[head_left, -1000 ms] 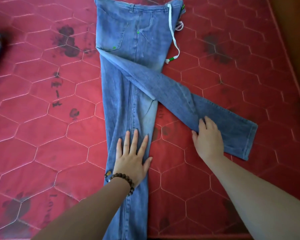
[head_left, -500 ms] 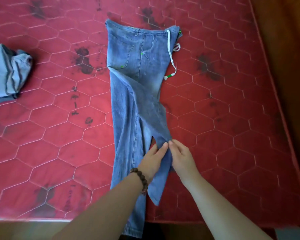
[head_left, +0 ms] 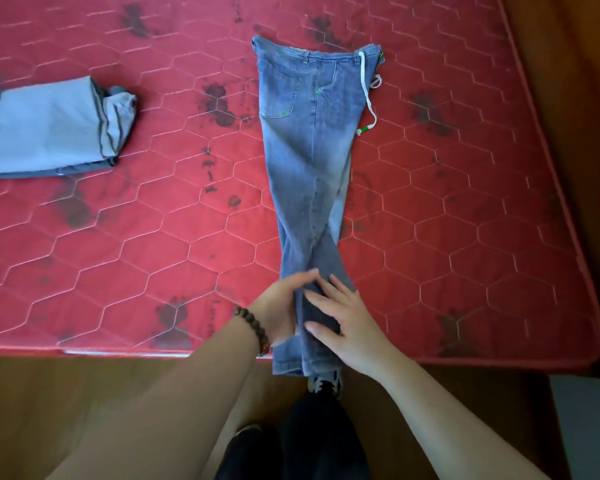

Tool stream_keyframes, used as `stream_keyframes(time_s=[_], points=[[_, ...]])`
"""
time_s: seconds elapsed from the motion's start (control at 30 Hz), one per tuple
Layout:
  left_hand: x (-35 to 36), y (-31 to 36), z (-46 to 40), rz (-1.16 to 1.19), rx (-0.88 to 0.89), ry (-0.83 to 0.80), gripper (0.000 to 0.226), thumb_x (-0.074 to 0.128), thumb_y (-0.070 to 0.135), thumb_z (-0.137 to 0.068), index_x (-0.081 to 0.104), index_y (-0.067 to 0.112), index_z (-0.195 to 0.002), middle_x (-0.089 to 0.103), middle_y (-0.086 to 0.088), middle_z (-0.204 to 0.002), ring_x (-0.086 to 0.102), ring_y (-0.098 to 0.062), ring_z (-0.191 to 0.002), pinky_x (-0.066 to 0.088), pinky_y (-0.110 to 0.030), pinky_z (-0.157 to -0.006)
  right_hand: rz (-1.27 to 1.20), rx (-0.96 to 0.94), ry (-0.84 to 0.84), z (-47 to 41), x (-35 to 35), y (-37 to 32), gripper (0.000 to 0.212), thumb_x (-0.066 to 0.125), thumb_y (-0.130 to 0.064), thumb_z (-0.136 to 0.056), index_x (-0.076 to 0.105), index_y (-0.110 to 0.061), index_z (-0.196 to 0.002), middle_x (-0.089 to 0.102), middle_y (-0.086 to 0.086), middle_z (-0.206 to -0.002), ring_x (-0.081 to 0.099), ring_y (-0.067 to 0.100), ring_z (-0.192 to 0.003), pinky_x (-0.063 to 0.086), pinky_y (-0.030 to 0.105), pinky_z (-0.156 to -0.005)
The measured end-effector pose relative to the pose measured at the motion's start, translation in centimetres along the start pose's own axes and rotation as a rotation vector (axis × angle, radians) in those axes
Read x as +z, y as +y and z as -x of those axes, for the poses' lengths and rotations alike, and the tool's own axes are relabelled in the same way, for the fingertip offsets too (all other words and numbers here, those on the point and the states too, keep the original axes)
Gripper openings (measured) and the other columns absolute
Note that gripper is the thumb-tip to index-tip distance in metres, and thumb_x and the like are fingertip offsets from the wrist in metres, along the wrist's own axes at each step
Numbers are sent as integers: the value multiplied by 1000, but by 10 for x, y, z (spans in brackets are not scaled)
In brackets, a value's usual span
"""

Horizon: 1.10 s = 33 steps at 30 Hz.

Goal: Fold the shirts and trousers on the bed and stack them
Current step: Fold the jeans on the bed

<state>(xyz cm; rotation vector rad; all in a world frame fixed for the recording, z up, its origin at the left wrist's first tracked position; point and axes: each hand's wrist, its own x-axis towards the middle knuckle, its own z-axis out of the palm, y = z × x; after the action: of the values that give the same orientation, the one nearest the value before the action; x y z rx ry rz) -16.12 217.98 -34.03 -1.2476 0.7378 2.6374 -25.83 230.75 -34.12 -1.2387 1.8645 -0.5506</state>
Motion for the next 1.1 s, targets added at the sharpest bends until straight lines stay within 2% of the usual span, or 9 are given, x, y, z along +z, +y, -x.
stream_keyframes(time_s=[0.1,0.27,0.43,0.57,0.73,0.87,0.97,1.03,1.1], points=[[-15,-23,28,-49,76,79,33,54,6,-94,53,-6,-124,62,-25,-121,62,-38,-110,45,-55,-100,-30,-37,-36,16,24,-24,58,48,-44,-97,23,-34,-149,6,-23,-156,-5,-5,-144,1,36,-121],[-36,-34,54,-78,184,222,25,39,-3,-99,56,-14,-114,62,-30,-113,67,-34,-93,55,-47,-87,-60,-36,-74,42,44,-40,85,69,-44,-83,21,-28,-152,8,-23,-157,1,-10,-143,11,21,-116],[-33,-26,65,3,188,215,30,45,14,-100,57,-10,-113,62,-28,-106,66,-29,-78,59,-36,-68,36,-60,290,39,44,-45,31,66,-20,-89,66,-15,-120,57,-6,-130,54,8,-119,44,27,-103],[-35,-31,69,-47,272,23,51,60,41,-89,58,-3,-114,63,-18,-100,64,-22,-88,53,-35,-87,-298,35,442,28,42,-57,14,72,-14,-84,74,-14,-97,60,-5,-96,58,3,-88,43,9,-77],[-35,-42,69,-295,510,88,37,74,12,-77,57,-11,-102,67,-15,-90,66,-20,-87,53,-32,-82,-881,250,384,23,42,-65,13,68,-10,-86,75,-8,-97,72,11,-99,68,23,-98,53,37,-93],[-33,-37,74,-483,596,159,9,66,8,-88,69,10,-96,71,-18,-97,68,-25,-91,55,-39,-87,-1087,279,320,25,39,-64,21,62,-12,-91,70,1,-106,71,17,-106,66,30,-106,47,47,-102],[-24,-32,77,-669,668,349,23,56,-2,-90,69,17,-89,72,1,-83,66,-6,-76,53,-23,-72,-862,192,470,25,36,-68,16,61,-14,-93,71,-5,-101,73,9,-96,68,21,-96,53,38,-91],[-20,-31,76,-844,728,536,22,51,0,-87,64,17,-89,69,0,-75,62,-12,-66,50,-28,-62,-511,72,599,26,36,-69,11,57,-15,-95,67,-10,-94,67,-4,-79,63,6,-75,51,22,-72],[-16,-31,79,-892,762,671,19,44,4,-89,57,16,-96,65,-3,-69,61,-21,-61,51,-36,-58,-158,-55,667,28,36,-71,7,53,-17,-98,57,-16,-92,54,-9,-67,53,9,-59,44,24,-55]])
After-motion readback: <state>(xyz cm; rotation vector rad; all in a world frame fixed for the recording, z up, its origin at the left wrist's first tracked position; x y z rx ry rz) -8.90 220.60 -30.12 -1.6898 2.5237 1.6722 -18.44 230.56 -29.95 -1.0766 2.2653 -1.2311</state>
